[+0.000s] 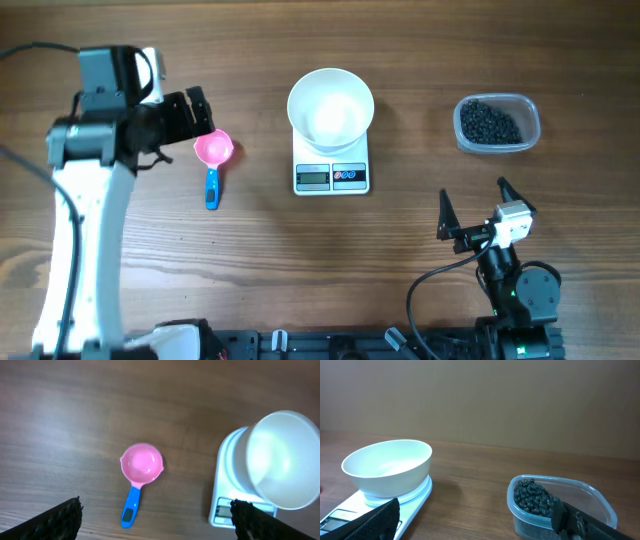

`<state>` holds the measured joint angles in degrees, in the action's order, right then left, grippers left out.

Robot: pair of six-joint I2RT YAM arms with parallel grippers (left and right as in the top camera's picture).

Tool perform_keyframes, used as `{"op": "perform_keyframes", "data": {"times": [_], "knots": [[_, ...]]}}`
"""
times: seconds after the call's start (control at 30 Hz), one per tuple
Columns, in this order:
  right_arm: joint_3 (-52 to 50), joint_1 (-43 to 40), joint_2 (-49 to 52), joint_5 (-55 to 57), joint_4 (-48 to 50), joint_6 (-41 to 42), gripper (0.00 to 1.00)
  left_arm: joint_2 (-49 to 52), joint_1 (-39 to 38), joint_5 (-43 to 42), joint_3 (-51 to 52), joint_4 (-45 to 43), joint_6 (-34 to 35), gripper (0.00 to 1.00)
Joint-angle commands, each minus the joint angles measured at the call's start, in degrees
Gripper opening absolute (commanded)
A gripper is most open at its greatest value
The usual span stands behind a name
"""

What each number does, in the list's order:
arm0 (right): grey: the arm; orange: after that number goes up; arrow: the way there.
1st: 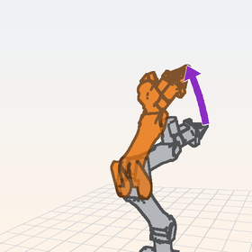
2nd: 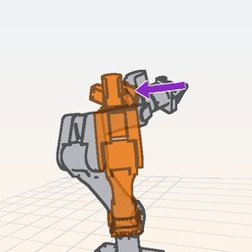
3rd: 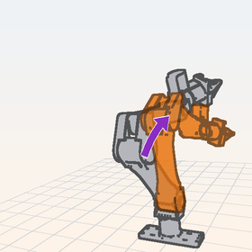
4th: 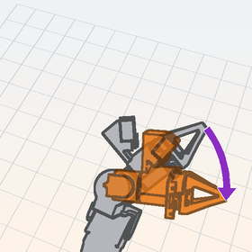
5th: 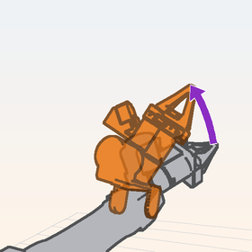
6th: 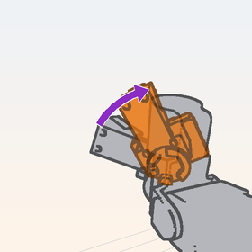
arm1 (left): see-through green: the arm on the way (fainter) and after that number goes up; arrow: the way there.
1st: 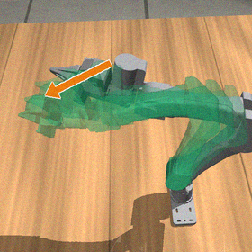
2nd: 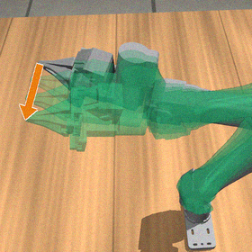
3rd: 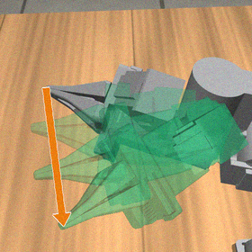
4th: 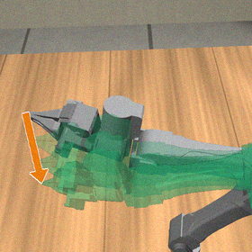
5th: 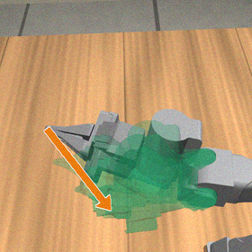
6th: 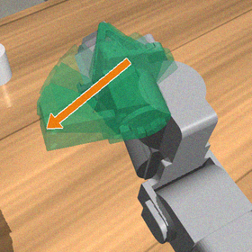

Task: Scoop item into bowl and weigh 150g on scale
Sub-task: 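Move left gripper to the pink scoop's blue handle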

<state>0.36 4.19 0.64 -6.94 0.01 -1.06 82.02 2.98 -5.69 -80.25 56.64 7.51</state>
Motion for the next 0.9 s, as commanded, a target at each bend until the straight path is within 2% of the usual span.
{"op": "perform_keyframes", "data": {"times": [0.0, 0.03, 0.17, 0.33, 0.47, 0.63, 0.87], "knots": [[-0.02, -0.20, -0.44, 1.20, 0.24, 1.09, 1.00, 5.99, -0.26, -0.50, -1.01, 3.41, -1.11, 0.84], [-0.02, -0.20, -0.44, 1.20, 0.24, 1.09, 1.00, 7.98, -0.26, -0.48, -0.85, 5.20, -1.09, 0.77], [-0.02, -0.20, -0.44, 1.18, 0.24, 1.09, 1.00, 15.21, -0.26, -0.46, 3.52, 8.15, -1.14, 0.69], [-0.02, -0.20, -0.44, 1.20, 0.24, 1.09, 1.00, 19.52, -0.26, 2.51, 13.33, -2.14, -2.84, 0.62], [-0.02, -0.20, -0.44, 1.20, 0.24, 1.11, 1.00, 19.58, -1.97, 2.49, 18.95, -11.30, -5.84, 0.62], [-0.02, -0.20, -0.44, 1.20, 0.24, 1.09, 1.00, 19.58, -4.50, 2.64, 24.17, -21.42, -5.84, 0.62], [-0.02, -0.20, -0.44, 1.20, 0.24, 1.09, 1.00, 19.58, -4.52, 4.04, 25.18, -24.00, -4.68, 0.58]]}}
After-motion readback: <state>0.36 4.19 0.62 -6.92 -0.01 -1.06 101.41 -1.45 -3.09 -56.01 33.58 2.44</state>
